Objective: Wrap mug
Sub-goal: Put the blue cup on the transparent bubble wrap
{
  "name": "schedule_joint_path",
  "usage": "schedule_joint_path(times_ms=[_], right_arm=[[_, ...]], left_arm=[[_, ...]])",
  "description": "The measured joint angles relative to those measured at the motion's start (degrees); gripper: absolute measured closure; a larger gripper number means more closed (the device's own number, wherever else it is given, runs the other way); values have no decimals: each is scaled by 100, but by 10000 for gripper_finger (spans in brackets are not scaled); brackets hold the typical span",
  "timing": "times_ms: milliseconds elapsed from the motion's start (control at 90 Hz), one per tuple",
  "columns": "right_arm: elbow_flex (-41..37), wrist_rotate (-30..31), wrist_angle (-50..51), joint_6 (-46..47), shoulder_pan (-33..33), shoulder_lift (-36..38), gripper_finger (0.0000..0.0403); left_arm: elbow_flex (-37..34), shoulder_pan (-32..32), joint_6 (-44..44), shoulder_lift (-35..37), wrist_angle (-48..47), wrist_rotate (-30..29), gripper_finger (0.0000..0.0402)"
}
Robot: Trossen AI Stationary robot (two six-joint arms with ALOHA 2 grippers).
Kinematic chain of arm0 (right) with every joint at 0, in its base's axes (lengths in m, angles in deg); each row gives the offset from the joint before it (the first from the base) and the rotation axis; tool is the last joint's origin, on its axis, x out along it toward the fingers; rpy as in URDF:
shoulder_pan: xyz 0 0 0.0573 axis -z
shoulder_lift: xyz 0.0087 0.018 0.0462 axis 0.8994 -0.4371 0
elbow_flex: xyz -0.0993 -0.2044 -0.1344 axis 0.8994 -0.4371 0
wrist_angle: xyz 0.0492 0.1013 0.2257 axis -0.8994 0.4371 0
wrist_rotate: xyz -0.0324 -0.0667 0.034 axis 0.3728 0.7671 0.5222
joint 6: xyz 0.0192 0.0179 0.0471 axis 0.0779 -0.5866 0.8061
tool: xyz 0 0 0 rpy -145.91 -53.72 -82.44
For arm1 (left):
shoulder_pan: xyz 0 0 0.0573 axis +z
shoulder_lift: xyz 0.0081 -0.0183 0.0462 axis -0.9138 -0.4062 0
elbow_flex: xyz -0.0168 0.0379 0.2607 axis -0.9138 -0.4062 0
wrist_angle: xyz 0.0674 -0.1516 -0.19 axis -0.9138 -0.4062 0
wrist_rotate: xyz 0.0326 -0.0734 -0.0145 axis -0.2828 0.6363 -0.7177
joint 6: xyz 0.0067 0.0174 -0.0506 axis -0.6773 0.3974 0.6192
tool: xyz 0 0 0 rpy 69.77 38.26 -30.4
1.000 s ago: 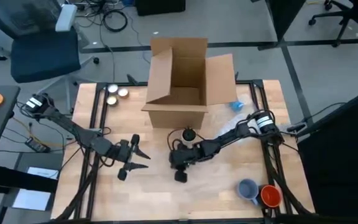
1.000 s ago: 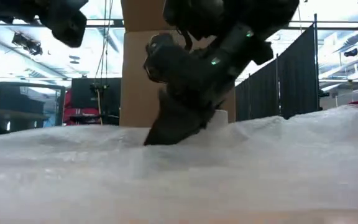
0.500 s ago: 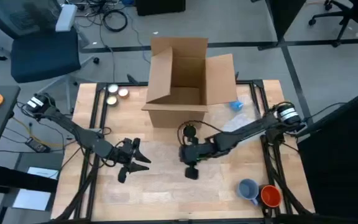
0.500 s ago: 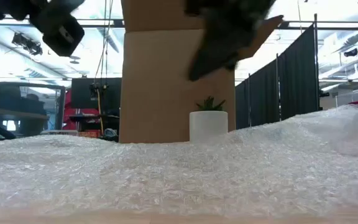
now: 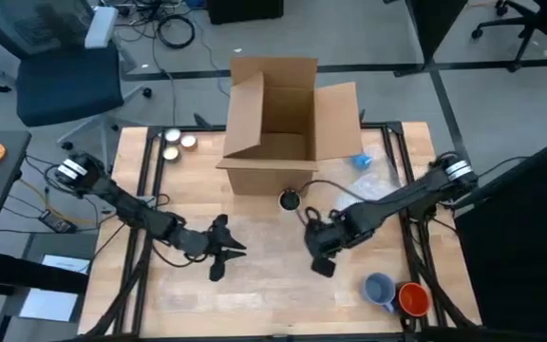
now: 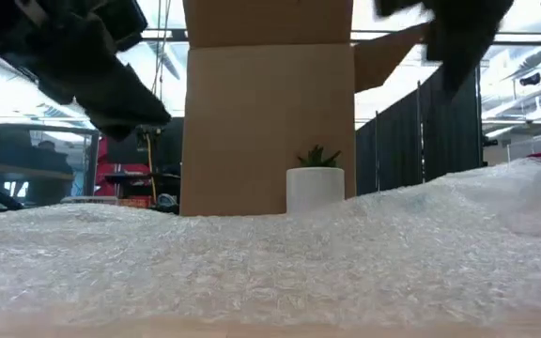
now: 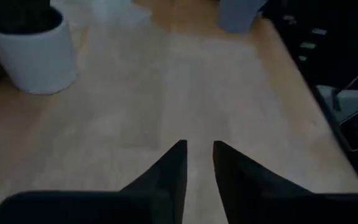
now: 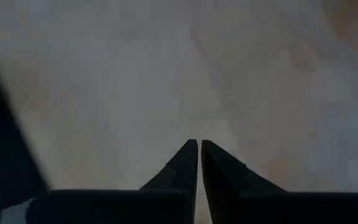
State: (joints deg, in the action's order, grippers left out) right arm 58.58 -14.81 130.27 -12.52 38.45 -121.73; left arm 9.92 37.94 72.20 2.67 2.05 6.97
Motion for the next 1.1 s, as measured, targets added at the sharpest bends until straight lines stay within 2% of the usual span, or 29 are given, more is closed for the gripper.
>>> schedule_joint_path(times_ms=[189,322,478,756,922,1100], right_arm=[[11,-391,402,1862,-481,591,396],[12,-508,475,2621,-999,599,375],[10,-521,606,3697,-1445,256,342],[8,-1367,521,5304,-1818,-246,279],[8,-1091,417,6292,-2036,-251,252],[8,-984,249,6998,-2257,-411,233]], left_arm=[[1,88,5,4,28,149,341],[-1,117,-184,6,113,148,341],[37,262,-526,6,223,139,341],[194,895,-1332,5,318,127,341],[212,1283,-2015,-14,788,255,341],[212,1543,-2343,-14,914,482,341]])
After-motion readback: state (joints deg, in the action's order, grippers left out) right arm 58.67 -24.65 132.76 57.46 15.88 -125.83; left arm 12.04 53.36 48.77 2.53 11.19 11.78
